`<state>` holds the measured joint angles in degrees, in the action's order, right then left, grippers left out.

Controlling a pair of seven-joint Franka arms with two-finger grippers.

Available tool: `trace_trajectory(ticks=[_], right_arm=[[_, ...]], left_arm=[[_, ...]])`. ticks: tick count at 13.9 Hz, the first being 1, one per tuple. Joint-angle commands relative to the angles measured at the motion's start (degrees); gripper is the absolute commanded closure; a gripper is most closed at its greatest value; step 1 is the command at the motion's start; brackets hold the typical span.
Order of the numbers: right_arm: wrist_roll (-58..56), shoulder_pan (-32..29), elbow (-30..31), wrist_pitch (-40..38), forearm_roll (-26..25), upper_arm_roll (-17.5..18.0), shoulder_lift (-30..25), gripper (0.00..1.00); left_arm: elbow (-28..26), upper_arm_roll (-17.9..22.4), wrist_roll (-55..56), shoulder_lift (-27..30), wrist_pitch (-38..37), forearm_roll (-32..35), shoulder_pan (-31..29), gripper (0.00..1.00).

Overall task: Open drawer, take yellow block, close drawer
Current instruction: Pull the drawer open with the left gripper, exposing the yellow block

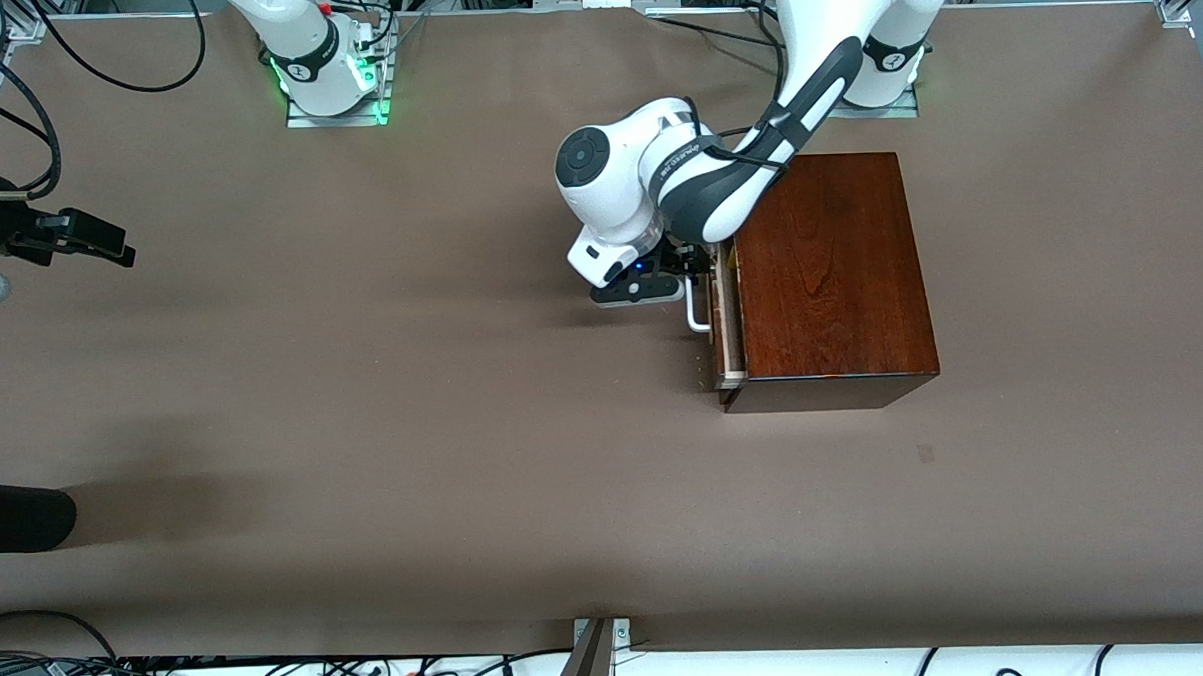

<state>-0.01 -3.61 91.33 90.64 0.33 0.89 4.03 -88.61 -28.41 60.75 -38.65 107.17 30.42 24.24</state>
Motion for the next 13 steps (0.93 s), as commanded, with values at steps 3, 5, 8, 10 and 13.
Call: trace_trajectory(ticks=[3,5,8,10,13], right_arm=[[0.5,-0.3,-0.9,-0.8,0.2,0.2,0.3,0.00],[0.5,-0.3,-0.9,-0.8,0.2,0.2,0.3,0.00],[0.5,-0.3,-0.9,-0.9,0.2,0.2,0.3,0.00],[0.5,-0.3,-0.9,-0.9,0.2,0.2,0.3,0.00],[0.5,-0.3,-0.9,-0.9,0.1,0.2,0.3,0.00]], left_arm=[[7.8,-0.2,2.5,-4.7,0.1,-0.3,3.3,0.00],[9.4,-0.2,2.6,-5.7,0.1,-0.3,4.1,0.00],[12.9,-0.2,2.9,-7.8,0.1,-0.3,5.0,0.00],[14.7,-0.2,3.0,-8.8,0.1,-0.3,6.0,0.00],[16.5,-0.2,3.4,-10.1,0.1,-0.3,7.0,0.00]])
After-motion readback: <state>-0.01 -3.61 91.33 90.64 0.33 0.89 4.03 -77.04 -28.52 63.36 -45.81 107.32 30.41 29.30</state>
